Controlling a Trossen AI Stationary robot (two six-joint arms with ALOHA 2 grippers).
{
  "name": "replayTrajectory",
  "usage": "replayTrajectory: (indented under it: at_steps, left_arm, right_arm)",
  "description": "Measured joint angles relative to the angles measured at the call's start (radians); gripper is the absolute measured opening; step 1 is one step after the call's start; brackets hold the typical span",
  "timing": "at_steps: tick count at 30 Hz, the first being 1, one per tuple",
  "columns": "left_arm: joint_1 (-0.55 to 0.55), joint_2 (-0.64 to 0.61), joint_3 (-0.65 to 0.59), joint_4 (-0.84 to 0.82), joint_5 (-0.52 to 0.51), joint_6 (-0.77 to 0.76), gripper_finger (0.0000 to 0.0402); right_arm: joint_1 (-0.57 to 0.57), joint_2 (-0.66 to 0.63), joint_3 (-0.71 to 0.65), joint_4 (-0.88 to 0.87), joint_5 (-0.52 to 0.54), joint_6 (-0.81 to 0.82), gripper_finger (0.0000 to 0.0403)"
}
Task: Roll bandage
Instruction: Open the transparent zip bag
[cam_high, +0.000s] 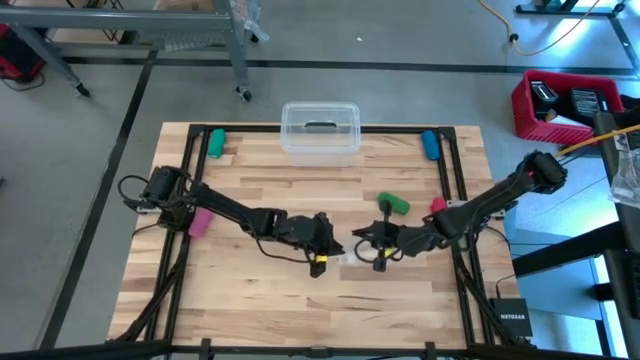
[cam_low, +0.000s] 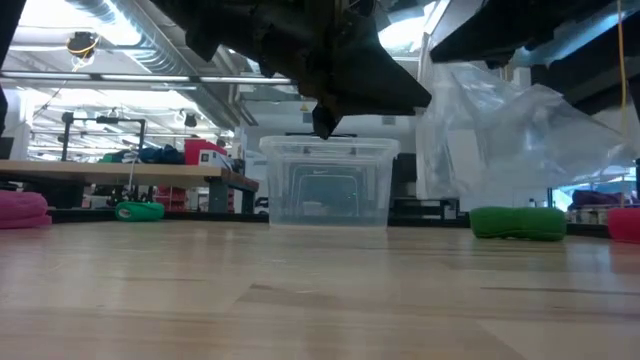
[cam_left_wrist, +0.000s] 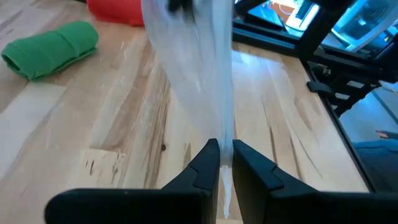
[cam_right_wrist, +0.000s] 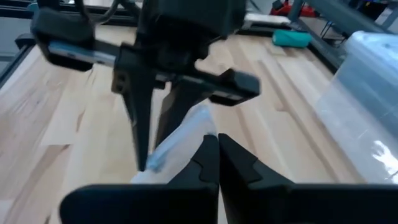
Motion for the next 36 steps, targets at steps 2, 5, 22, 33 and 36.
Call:
replayTrajectory:
  at_steps: [2, 5, 22, 33, 36]
  left_arm:
    - [-0.006, 0.0, 0.0, -0.008, -0.002, 0.0, 0.0029]
    - [-0.014, 0.002, 0.0, -0.02, -0.006, 0.0, 0.0029]
    - [-0.035, 0.004, -0.002, -0.071, -0.004, -0.033, 0.0029]
    - [-0.001, -0.026, -0.002, -0.18, 0.007, -0.001, 0.0118]
    - [0.015, -0.089, -0.001, -0.266, 0.007, 0.031, 0.0136]
  right_arm:
    - [0.0, -0.016, 0.0, -0.001, 0.008, -0.017, 0.0001]
    - [0.0, -0.048, 0.001, -0.002, 0.012, -0.035, 0.0001]
    - [-0.001, -0.126, 0.002, -0.078, 0.011, -0.046, 0.0]
    - [0.0, -0.127, 0.003, -0.154, -0.041, -0.068, 0.0]
    - [0.0, -0.126, 0.003, -0.203, -0.063, -0.073, 0.0]
